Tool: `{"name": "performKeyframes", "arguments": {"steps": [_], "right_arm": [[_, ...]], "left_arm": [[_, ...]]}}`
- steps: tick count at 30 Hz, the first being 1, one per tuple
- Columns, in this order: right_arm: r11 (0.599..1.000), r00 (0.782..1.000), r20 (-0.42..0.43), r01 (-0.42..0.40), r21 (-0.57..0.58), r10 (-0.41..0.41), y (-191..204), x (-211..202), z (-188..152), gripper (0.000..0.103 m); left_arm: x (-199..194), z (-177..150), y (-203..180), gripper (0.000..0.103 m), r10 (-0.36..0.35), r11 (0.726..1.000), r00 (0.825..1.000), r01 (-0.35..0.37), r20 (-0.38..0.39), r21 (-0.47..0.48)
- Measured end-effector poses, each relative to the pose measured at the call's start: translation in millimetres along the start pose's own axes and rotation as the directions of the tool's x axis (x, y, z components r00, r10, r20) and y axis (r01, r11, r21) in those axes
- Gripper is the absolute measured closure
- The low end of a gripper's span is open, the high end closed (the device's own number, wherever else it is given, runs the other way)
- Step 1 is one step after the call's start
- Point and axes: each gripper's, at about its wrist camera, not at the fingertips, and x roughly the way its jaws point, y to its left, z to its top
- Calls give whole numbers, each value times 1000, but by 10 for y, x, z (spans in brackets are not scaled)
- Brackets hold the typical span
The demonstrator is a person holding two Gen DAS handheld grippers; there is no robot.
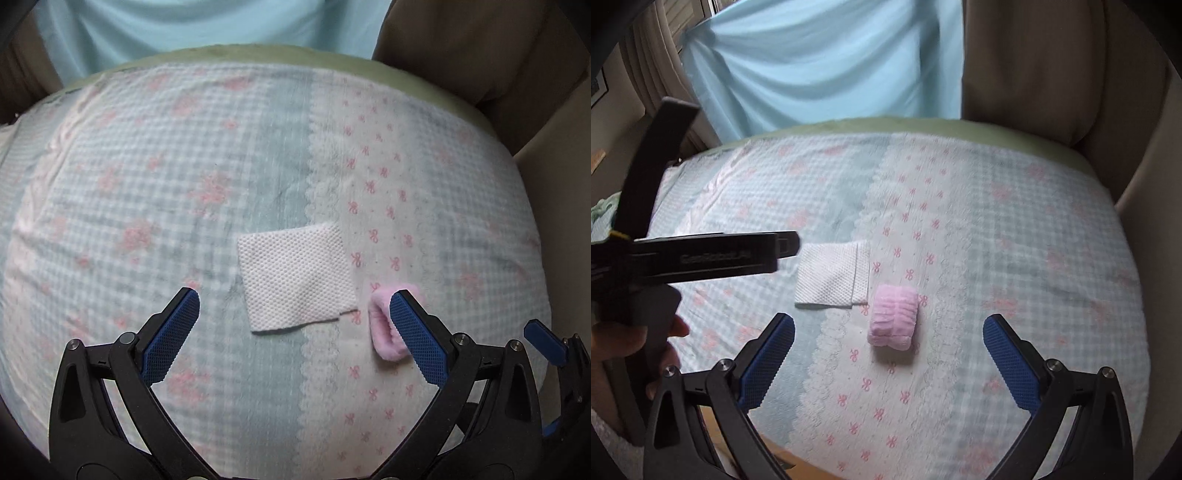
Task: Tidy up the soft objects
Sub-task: 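Grasp the white mesh cloth with the left tool while the right tool grasps the pink scrunchie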
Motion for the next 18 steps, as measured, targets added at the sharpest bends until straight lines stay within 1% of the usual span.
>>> {"name": "performKeyframes", "arguments": {"steps": [2, 5, 10, 11, 12, 15, 18], "right_arm": [[1000, 999, -24, -26, -15, 26, -49, 252, -8, 1], [997, 997, -60, -43, -61, 40, -87, 664, -53, 1], [991, 995, -88, -63, -117, 53, -122, 1118, -144, 3], [990, 994, -95, -65, -128, 53, -126, 1208, -165, 5], [988, 993, -103, -65, -138, 51, -123, 1287, -188, 10], [985, 991, -120, -69, -159, 50, -112, 1439, -240, 19], [984, 992, -122, -61, -165, 41, -113, 1532, -268, 33]], "left_arm": [[249, 5, -6, 0, -4, 1000, 1000, 4, -14, 10], [572, 0, -26, 0, -3, 1000, 999, 4, -36, 28], [1021, -58, -24, 0, 27, 998, 997, -23, -79, 52], [1083, -75, -24, 1, 34, 998, 996, -29, -85, 60], [1113, -86, -32, 1, 44, 997, 996, -38, -84, 71], [1134, -121, -132, 1, 85, 988, 995, -78, -54, 132], [1147, -112, -154, 2, 77, 989, 995, -70, -56, 130]]}}
